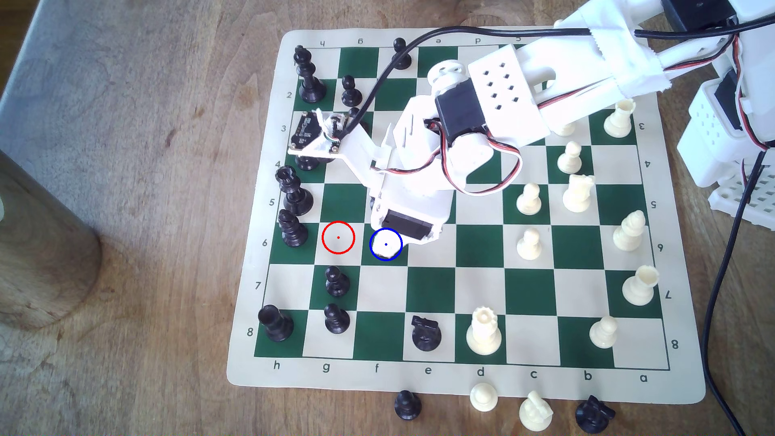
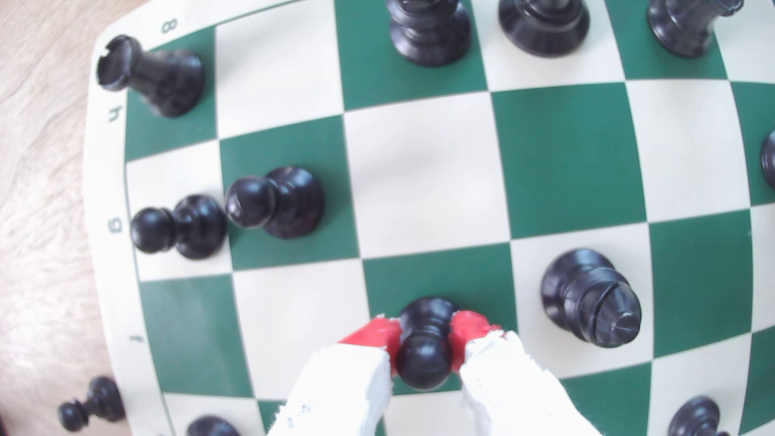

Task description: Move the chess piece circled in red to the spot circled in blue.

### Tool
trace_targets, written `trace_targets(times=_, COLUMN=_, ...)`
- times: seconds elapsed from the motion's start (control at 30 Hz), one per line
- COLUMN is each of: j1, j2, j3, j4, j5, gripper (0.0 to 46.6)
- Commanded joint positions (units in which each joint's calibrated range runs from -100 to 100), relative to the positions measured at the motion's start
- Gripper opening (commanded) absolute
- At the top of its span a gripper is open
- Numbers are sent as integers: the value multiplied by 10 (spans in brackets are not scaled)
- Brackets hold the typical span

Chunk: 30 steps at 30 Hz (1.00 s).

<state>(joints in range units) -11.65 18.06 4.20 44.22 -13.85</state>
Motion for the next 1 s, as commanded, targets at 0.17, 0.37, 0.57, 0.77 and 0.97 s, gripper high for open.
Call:
trace_targets(times=0.17, j1=-1, j2=-35, j3=-2, j4=-1, j5=1, gripper=240)
trace_targets(times=0.37, j1=0, j2=-56, j3=4, j4=21, j5=5, gripper=250)
trace_targets(times=0.57, j1=1, j2=-121, j3=31, j4=52, j5=6, gripper=240)
trace_targets(times=0.77, j1=1, j2=-221, j3=96, j4=102, j5=14, gripper=240)
trace_targets(times=0.97, j1=7, j2=-364, j3=225, j4=134, j5=27, gripper=222)
